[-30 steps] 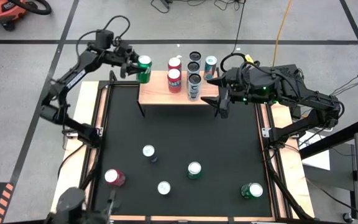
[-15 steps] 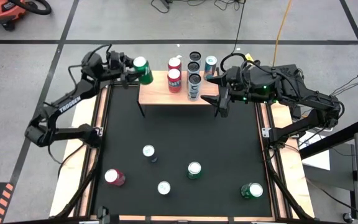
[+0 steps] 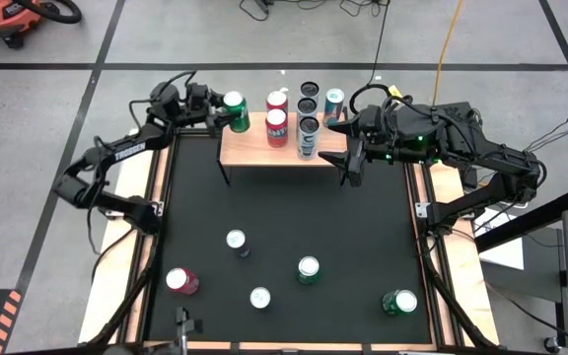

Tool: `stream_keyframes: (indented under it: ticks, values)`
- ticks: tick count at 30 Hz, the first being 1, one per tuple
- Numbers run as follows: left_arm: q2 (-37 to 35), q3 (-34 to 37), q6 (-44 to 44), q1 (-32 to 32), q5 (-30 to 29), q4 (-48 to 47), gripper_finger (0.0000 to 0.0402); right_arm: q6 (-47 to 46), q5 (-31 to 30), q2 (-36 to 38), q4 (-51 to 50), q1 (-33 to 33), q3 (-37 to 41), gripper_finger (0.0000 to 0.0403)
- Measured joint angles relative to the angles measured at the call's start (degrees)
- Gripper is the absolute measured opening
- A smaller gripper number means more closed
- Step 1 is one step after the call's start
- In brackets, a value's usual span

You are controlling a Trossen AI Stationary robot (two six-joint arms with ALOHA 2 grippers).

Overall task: Place canned beverage on shelf
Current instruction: Put the top center green soda can on the shelf

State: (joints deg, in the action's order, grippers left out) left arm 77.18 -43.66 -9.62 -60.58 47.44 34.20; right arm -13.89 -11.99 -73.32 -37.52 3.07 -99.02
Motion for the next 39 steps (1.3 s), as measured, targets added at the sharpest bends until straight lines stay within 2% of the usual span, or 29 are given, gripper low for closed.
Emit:
stream_keyframes:
  ticks: [8,18,23,29,39]
  values:
    - [5.6,-3.3,2.9,-0.2,3.0,1.9,0.0302,0.2,0.0,0.0,-0.2,0.0,0.0,0.0357]
    - [9.6,-3.8,9.1,-0.2,2.7,1.0,0.0302,0.0,0.0,0.0,-0.3,0.0,0.0,0.0357]
    - [9.9,-3.7,13.4,-0.2,1.5,1.1,0.0302,-0.2,0.0,0.0,-0.3,0.0,0.0,0.0357]
    - [9.9,-3.7,13.2,-0.2,-1.2,0.8,0.0302,-0.2,-0.3,0.0,-0.3,0.0,0.0,0.0357]
    - [9.8,-3.8,13.0,-0.1,-1.2,-1.5,0.0302,0.0,-1.7,0.0,-0.3,0.0,0.0,0.0357]
